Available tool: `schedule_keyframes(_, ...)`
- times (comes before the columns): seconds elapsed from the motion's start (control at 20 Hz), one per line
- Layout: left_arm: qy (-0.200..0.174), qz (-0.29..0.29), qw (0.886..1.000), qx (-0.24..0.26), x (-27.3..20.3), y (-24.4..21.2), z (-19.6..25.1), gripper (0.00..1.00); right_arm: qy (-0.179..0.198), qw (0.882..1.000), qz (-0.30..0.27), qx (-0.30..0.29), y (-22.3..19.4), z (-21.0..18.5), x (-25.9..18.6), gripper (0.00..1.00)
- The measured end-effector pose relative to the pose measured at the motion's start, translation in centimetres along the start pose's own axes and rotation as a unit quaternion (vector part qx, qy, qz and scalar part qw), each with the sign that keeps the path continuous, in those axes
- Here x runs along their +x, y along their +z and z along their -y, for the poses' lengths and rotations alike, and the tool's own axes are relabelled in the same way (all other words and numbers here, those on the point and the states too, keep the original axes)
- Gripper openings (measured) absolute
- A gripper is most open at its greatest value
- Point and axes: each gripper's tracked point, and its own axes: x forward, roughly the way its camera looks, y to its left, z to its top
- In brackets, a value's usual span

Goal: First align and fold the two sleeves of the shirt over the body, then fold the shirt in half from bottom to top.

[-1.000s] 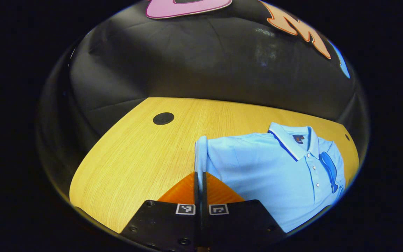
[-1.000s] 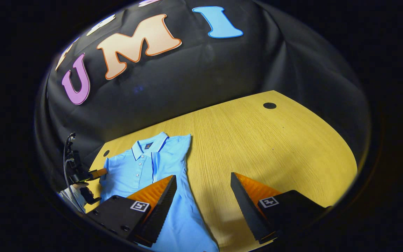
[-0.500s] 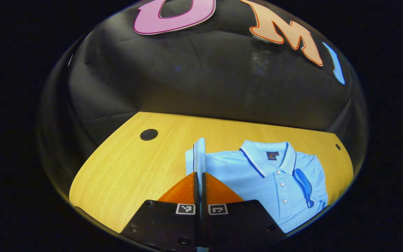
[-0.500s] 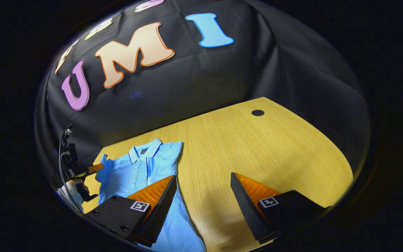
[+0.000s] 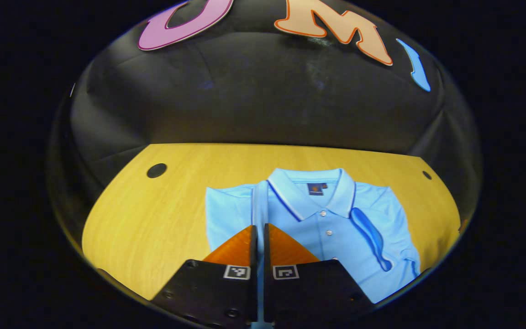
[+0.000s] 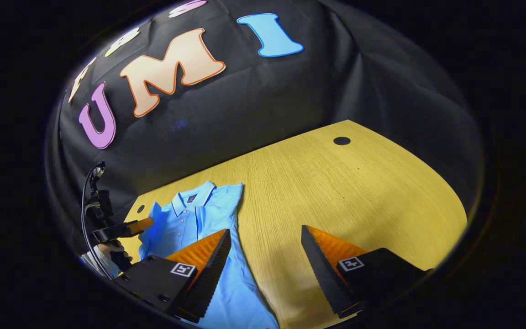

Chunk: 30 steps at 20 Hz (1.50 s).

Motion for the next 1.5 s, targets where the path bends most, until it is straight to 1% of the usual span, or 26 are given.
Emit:
schedule_keyframes(0.05, -0.018, -0.001, 1.000, -0.007, -0.4, -0.1, 1.1, 0.35, 0.001, 1.000, 0.001, 0.001, 0.0, -0.4, 0.2, 0.97)
schedule_keyframes(0.1, -0.020, 0.005, 1.000, -0.001, -2.5, -0.9, 1.3, 0.66, 0.002, 1.000, 0.002, 0.002, 0.0, -0.7, 0.4, 0.97)
schedule_keyframes(0.15, -0.022, 0.012, 1.000, 0.000, -1.8, 0.8, 1.1, 0.98, 0.002, 1.000, 0.002, 0.002, -0.1, -1.0, 0.6, 0.97)
schedule_keyframes(0.3, -0.028, 0.055, 0.998, -0.005, -4.8, 2.1, 1.4, 0.96, 0.007, 1.000, 0.025, -0.003, 0.5, -1.9, -0.6, 0.97)
schedule_keyframes(0.4, -0.019, 0.077, 0.997, -0.005, -7.9, 2.3, 0.9, 0.96, 0.028, 0.998, 0.043, -0.025, 0.7, -3.0, -2.3, 0.97)
schedule_keyframes(0.45, -0.012, 0.088, 0.996, -0.004, -9.6, 2.2, 0.6, 0.96, 0.029, 0.998, 0.047, -0.040, 0.4, -2.9, -3.0, 0.97)
schedule_keyframes(0.55, -0.023, 0.095, 0.995, 0.003, -13.0, 1.3, 1.0, 0.96, 0.036, 0.997, 0.047, -0.048, -0.5, -3.5, -5.1, 0.97)
schedule_keyframes(0.6, -0.022, 0.097, 0.995, 0.015, -14.5, 0.8, 0.7, 0.96, 0.045, 0.997, 0.052, -0.044, -0.5, -4.2, -6.1, 0.97)
schedule_keyframes(0.7, -0.008, 0.115, 0.993, 0.032, -17.4, 0.4, -0.3, 0.96, 0.055, 0.995, 0.061, -0.055, -0.8, -4.9, -8.3, 0.97)
schedule_keyframes(0.8, -0.001, 0.119, 0.992, 0.031, -20.3, -0.8, -1.0, 0.95, 0.058, 0.994, 0.066, -0.071, -1.6, -5.1, -10.2, 0.97)
schedule_keyframes(0.95, 0.001, 0.115, 0.993, 0.023, -24.0, -3.4, -2.0, 0.96, 0.057, 0.992, 0.072, -0.088, -3.2, -5.0, -12.7, 0.97)
schedule_keyframes(1.05, 0.004, 0.102, 0.994, 0.030, -26.1, -6.1, -3.0, 0.95, 0.056, 0.991, 0.073, -0.096, -4.9, -4.6, -14.3, 0.97)
schedule_keyframes(1.15, 0.021, 0.087, 0.995, 0.038, -27.9, -8.7, -4.4, 0.95, 0.053, 0.991, 0.060, -0.102, -7.3, -3.9, -15.4, 0.97)
schedule_keyframes(1.25, 0.036, 0.072, 0.996, 0.036, -29.3, -11.1, -5.4, 0.96, 0.050, 0.992, 0.039, -0.106, -9.8, -3.2, -16.4, 0.97)
schedule_keyframes(1.5, 0.042, 0.012, 0.998, 0.036, -31.4, -18.3, -6.1, 0.96, 0.033, 0.990, 0.006, -0.134, -14.7, -1.3, -18.3, 0.98)
